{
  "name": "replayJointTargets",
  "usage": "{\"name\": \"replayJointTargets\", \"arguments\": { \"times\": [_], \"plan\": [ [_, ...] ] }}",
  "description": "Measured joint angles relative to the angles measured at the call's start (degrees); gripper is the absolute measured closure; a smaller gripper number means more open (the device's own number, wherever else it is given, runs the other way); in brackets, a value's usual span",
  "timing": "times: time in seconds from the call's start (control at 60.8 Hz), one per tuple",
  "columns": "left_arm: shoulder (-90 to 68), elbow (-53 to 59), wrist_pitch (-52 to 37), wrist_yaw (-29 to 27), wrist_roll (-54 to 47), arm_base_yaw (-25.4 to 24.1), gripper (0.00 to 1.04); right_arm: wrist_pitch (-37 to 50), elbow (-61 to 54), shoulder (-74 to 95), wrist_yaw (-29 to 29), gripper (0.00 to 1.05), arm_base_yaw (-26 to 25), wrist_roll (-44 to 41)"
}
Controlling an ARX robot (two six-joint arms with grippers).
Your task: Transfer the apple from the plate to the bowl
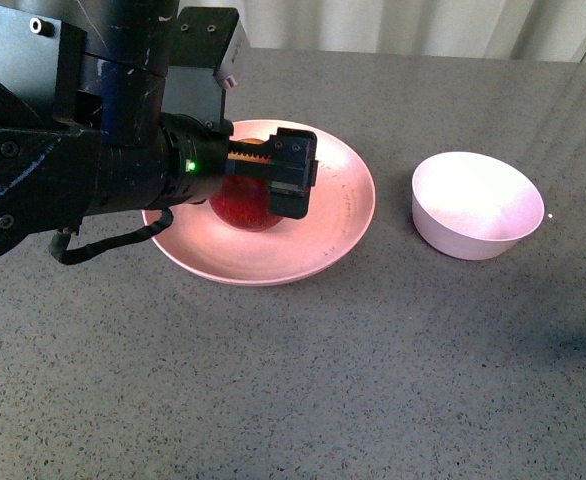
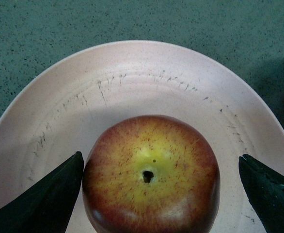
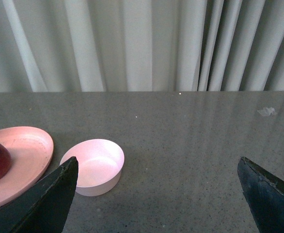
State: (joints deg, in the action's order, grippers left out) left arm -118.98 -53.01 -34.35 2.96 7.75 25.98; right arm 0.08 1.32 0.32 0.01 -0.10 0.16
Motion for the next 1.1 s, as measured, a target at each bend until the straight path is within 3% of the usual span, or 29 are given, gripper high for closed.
{"name": "replayJointTargets", "arguments": {
  "times": [0.049, 0.132, 0.263, 0.592, 0.889, 1.103],
  "plan": [
    [-0.2, -0.07, 0.15, -0.24, -0.31, 0.09, 0.12, 0.0, 0.0, 0.0, 0.0, 0.09, 0.0, 0.0],
    [-0.28, -0.22, 0.44, -0.44, -0.48, 0.11, 0.27, 0.0, 0.0, 0.0, 0.0, 0.09, 0.0, -0.02],
    [-0.28, -0.55, 0.74, -0.59, -0.74, 0.13, 0.34, 0.0, 0.0, 0.0, 0.0, 0.09, 0.0, -0.02],
    [-0.17, -6.6, 3.8, 0.52, -0.79, 2.6, 0.34, 0.0, 0.0, 0.0, 0.0, 0.09, 0.0, 0.0],
    [-2.93, -19.93, 7.72, 2.71, -0.76, 10.32, 0.34, 0.0, 0.0, 0.0, 0.0, 0.09, 0.0, -0.02],
    [-5.97, -22.67, 8.98, 3.8, -0.79, 13.75, 0.34, 0.0, 0.0, 0.0, 0.0, 0.09, 0.0, 0.0]
  ]
}}
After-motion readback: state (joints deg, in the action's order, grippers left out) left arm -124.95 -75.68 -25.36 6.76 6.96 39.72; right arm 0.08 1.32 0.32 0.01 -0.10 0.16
